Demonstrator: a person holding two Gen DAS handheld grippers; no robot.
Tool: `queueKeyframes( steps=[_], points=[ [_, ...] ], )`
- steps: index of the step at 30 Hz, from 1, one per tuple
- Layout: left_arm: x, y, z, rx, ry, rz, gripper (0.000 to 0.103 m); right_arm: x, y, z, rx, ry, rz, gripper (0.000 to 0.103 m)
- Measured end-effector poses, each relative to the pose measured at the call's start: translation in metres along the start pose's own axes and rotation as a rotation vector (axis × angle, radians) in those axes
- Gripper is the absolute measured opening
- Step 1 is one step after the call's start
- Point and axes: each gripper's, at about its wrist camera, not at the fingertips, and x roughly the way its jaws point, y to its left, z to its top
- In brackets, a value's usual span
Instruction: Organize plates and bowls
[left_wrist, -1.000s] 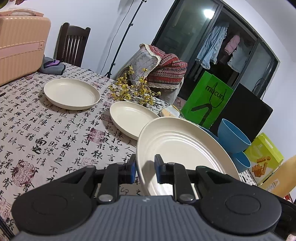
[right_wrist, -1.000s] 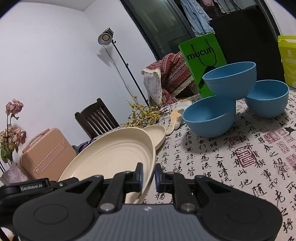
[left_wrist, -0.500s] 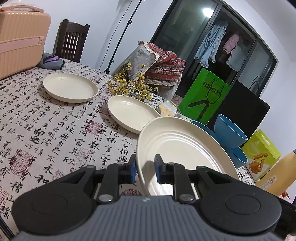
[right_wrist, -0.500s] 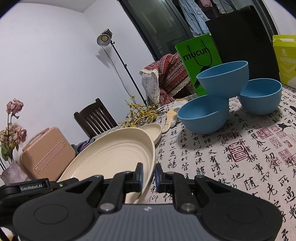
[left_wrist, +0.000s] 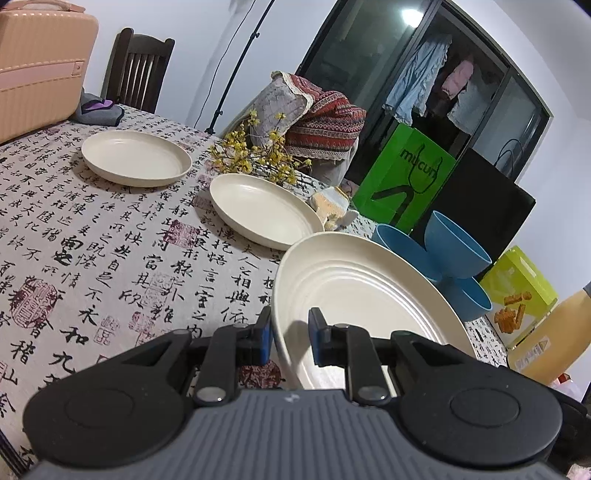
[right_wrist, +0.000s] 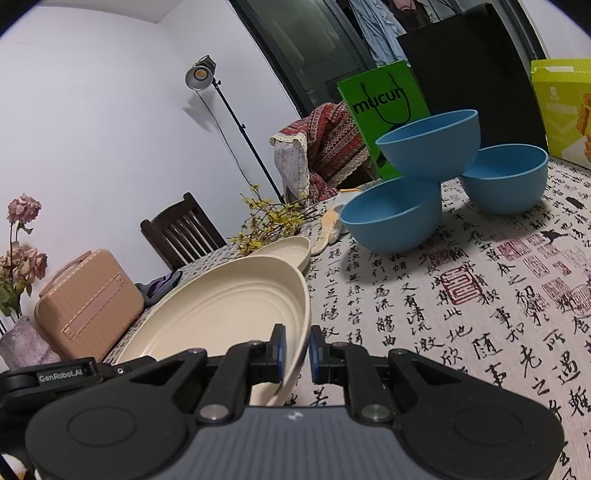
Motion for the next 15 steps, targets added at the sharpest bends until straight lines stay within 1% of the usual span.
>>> queueKeyframes(
  steps=[15],
  points=[
    [0.010, -0.006, -0.015, 0.017, 0.038, -0.005, 0.019, -0.003, -0.019, -0.011, 0.027, 0.011, -0.019, 0.013]
  ],
)
